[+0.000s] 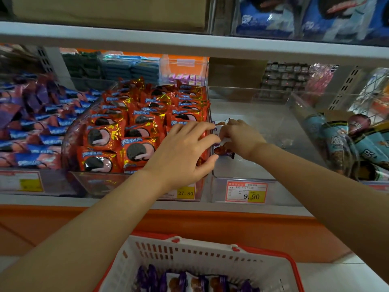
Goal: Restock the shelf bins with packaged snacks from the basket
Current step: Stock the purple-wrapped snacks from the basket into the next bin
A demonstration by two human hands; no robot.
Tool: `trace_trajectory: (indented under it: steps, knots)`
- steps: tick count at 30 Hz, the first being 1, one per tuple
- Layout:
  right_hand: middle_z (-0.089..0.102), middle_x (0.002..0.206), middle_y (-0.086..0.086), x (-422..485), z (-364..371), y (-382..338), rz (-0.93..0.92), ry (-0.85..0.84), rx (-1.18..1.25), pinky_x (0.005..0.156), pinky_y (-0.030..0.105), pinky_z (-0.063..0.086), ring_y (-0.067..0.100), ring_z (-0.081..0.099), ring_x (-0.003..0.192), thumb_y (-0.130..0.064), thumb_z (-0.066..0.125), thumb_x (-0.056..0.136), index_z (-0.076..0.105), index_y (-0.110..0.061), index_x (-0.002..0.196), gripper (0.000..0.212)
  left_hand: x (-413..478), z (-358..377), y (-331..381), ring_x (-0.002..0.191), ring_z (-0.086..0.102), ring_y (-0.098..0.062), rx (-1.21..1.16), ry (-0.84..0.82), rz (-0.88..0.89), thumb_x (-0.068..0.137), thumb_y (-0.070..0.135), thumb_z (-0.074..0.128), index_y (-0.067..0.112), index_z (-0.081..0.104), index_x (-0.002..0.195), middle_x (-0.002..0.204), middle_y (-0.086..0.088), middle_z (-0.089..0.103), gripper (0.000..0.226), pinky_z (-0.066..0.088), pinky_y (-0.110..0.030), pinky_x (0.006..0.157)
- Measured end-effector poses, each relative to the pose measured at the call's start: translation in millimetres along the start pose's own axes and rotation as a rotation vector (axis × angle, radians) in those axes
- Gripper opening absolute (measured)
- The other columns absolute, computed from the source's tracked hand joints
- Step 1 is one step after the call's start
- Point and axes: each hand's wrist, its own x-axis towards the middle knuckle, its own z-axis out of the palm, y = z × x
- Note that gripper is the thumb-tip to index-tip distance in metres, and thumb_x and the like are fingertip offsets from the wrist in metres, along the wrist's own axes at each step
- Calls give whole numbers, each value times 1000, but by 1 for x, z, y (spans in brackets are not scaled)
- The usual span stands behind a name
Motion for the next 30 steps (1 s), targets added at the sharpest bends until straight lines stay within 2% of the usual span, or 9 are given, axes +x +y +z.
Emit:
trace_trajectory:
  steps: [5,9,12,14,17,21,24,27,30]
  knots:
    - [52,132,9,-25,-13,0,72,-13,197,95,35,42,27,52,116,-15,55,93,54,-13,129,36,2,-9,3,116,50,-25,17,-83,-11,89,43,37,20,61,116,127,-6,55,43,40,-40,91]
    - [59,117,1,-73,-20,-9,149,293,446,78,25,47,11,56,91,-15,53,94,54,-13,122,28,3,-17,12,113,55,-30,199,-71,36,87,38,35,12,67,108,119,-10,63,46,40,-41,94]
    - [56,96,-3,-126,-24,-24,50,512,373,60,26,47,8,49,69,-18,54,92,54,-10,110,20,-6,-18,26,118,52,-34,290,49,112,85,23,48,8,68,105,118,-15,63,32,28,-43,100]
    - [51,89,-8,-156,-16,-31,-71,534,315,54,13,43,2,43,65,-26,50,90,51,-13,104,19,-24,-14,36,119,47,-35,281,118,153,83,18,46,7,68,104,118,-16,63,32,28,-46,102]
    - [44,86,-13,-190,12,-37,-140,434,336,62,2,32,-2,37,70,-29,47,89,46,-21,98,11,-65,5,46,119,41,-32,233,109,226,82,20,44,9,68,105,120,-16,63,36,28,-47,100]
    - [58,86,-11,-224,66,-45,-167,223,311,68,13,42,1,50,77,-31,45,88,46,-29,99,11,-120,38,50,108,48,-26,196,-128,289,72,25,65,14,67,104,111,-10,66,34,32,-40,93]
    - [58,101,-15,-242,112,-51,-77,-24,293,71,11,44,-2,54,88,-33,41,90,48,-33,107,19,-156,62,51,88,61,-19,83,-368,184,56,27,82,20,71,91,93,-1,67,37,42,-35,84]
    - [36,144,-6,-253,161,-59,42,-316,337,99,26,43,14,47,122,-30,38,98,44,-27,129,31,-189,89,51,88,67,-18,58,-566,40,44,32,88,24,73,83,89,4,70,42,55,-35,74]
    - [40,137,0,-256,194,-75,175,-538,395,102,28,38,18,44,121,-29,40,100,39,-19,135,36,-224,118,45,93,66,-16,-24,-696,-105,62,35,75,28,71,100,101,8,68,39,54,-36,80]
